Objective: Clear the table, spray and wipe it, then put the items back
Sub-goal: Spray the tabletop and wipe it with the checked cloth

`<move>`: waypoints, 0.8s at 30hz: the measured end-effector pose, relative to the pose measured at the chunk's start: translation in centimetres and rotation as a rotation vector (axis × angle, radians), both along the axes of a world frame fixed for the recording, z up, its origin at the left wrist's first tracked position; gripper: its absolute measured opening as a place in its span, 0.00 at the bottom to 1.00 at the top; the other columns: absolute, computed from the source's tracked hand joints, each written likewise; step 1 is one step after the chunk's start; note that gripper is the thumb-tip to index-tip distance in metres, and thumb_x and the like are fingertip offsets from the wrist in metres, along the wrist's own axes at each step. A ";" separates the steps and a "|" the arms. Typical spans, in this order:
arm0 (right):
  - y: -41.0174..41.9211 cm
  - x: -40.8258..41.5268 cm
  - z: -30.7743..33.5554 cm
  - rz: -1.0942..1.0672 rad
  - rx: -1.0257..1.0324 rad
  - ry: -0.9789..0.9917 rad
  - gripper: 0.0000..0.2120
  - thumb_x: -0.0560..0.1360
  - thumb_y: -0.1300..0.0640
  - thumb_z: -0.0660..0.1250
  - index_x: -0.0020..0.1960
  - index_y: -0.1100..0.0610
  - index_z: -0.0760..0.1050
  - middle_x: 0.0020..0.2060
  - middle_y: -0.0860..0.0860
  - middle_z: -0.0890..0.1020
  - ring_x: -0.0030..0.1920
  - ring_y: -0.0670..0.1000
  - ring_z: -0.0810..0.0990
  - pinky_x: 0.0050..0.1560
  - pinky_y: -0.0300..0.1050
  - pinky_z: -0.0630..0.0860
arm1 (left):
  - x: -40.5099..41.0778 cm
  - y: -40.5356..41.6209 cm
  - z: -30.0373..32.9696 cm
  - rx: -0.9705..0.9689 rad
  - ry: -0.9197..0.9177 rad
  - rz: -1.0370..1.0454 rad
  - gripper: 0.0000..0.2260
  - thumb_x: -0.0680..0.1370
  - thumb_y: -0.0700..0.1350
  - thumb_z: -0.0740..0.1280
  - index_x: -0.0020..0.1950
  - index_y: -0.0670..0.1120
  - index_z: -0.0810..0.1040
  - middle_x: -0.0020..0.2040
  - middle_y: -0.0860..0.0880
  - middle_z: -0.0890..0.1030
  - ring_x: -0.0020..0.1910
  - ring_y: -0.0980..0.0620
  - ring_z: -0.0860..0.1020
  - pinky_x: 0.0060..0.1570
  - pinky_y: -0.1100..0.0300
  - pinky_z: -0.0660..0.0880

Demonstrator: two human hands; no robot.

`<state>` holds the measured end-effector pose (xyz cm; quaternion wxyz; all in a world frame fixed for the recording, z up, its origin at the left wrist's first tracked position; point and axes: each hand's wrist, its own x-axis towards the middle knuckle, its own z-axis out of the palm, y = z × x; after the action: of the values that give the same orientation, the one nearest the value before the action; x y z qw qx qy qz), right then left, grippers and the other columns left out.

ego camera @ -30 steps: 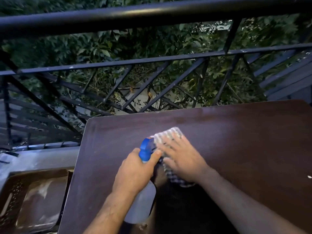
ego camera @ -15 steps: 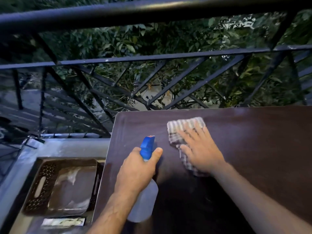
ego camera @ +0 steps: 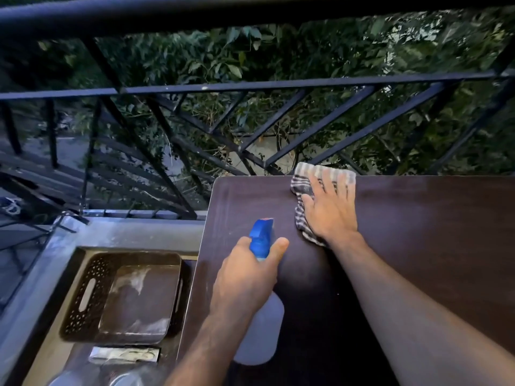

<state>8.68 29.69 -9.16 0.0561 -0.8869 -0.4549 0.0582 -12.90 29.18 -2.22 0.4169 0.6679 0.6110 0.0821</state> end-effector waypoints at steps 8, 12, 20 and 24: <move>-4.5 -7.1 0.8 0.696 -0.062 -0.018 0.30 0.80 0.45 0.44 0.81 0.50 0.53 0.81 0.49 0.53 0.81 0.56 0.44 0.78 0.59 0.43 | -0.5 0.2 0.0 0.010 -0.006 -0.027 0.30 0.65 0.76 0.58 0.43 0.50 0.76 0.40 0.49 0.84 0.45 0.45 0.82 0.54 0.46 0.79; -5.4 -5.1 0.6 0.772 -0.051 -0.006 0.28 0.81 0.47 0.54 0.80 0.50 0.58 0.80 0.49 0.56 0.81 0.55 0.48 0.78 0.58 0.46 | -0.5 0.1 0.0 0.006 -0.002 -0.041 0.30 0.66 0.76 0.57 0.45 0.50 0.77 0.40 0.47 0.86 0.46 0.44 0.83 0.55 0.45 0.78; -0.1 -0.5 -0.2 0.101 -0.006 0.005 0.30 0.83 0.42 0.51 0.82 0.46 0.48 0.82 0.51 0.50 0.81 0.59 0.43 0.78 0.59 0.37 | -2.4 -0.2 0.1 -0.018 -0.033 0.048 0.29 0.64 0.76 0.59 0.41 0.51 0.75 0.36 0.49 0.85 0.42 0.47 0.84 0.53 0.45 0.79; -1.4 -4.4 0.0 0.211 -0.018 0.068 0.30 0.83 0.42 0.49 0.82 0.46 0.46 0.82 0.50 0.48 0.81 0.58 0.41 0.78 0.58 0.37 | -5.7 -0.4 0.3 -0.008 0.002 0.092 0.32 0.63 0.76 0.57 0.40 0.48 0.78 0.36 0.49 0.85 0.42 0.46 0.83 0.51 0.47 0.80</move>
<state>4.27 28.26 -9.16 0.0573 -0.8319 -0.5432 0.0978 -18.59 28.75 -1.95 0.4147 0.6375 0.6419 0.0979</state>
